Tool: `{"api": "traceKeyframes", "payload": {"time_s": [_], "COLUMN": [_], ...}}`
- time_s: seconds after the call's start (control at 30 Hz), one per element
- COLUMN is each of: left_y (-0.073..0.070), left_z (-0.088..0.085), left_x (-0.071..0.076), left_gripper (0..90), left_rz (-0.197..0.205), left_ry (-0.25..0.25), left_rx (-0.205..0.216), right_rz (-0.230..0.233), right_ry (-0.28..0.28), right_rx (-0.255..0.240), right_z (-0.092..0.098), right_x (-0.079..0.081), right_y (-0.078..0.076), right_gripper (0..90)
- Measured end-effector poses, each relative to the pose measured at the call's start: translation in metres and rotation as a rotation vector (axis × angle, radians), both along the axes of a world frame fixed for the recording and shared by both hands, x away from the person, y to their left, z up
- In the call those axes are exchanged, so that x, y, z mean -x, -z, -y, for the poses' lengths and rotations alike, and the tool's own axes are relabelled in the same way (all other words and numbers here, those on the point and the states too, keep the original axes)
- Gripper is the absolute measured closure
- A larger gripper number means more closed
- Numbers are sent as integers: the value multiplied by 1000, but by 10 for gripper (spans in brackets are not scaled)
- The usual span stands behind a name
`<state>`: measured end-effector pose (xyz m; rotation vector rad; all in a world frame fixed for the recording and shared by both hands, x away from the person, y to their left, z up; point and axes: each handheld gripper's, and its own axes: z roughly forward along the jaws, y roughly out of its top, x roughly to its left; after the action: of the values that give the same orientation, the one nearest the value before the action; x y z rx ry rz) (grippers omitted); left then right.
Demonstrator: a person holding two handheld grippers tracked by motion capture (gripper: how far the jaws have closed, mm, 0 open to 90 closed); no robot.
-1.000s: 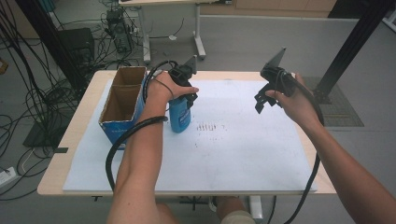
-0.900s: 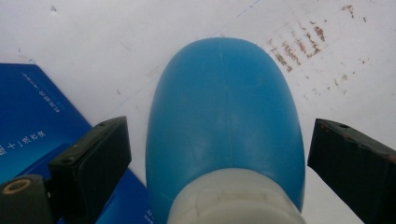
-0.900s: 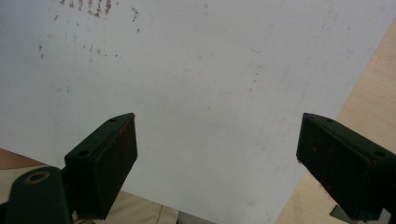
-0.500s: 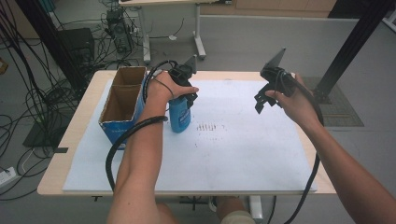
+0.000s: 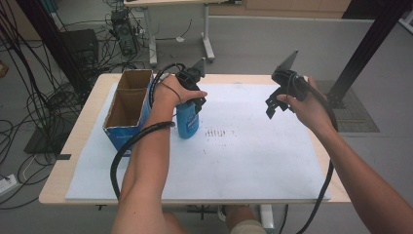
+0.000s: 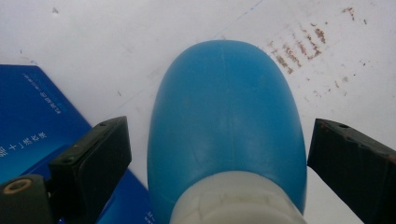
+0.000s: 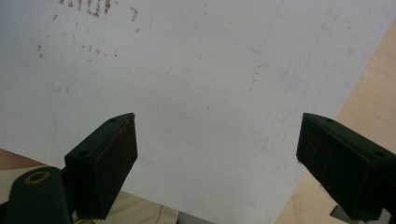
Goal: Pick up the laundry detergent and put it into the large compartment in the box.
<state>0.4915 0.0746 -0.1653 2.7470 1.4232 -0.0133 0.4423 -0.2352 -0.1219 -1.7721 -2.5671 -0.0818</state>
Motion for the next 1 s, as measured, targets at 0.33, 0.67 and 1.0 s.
{"api": "traceKeyframes", "payload": {"time_s": [0.33,0.67,1.0], "left_y": [1,1,2], "left_z": [1,1,6], "left_x": [0,1,5], "left_gripper": [66,76,164], "left_rz": [0,7,25], "left_ry": [-1,1,6], "left_rx": [-5,-10,-31], "right_rz": [-1,-1,1], "right_ry": [-1,1,0], "right_rx": [0,-1,-1], "right_z": [-1,-1,-1], "right_x": [0,0,0], "right_y": [0,1,1], "right_gripper": [122,122,122]}}
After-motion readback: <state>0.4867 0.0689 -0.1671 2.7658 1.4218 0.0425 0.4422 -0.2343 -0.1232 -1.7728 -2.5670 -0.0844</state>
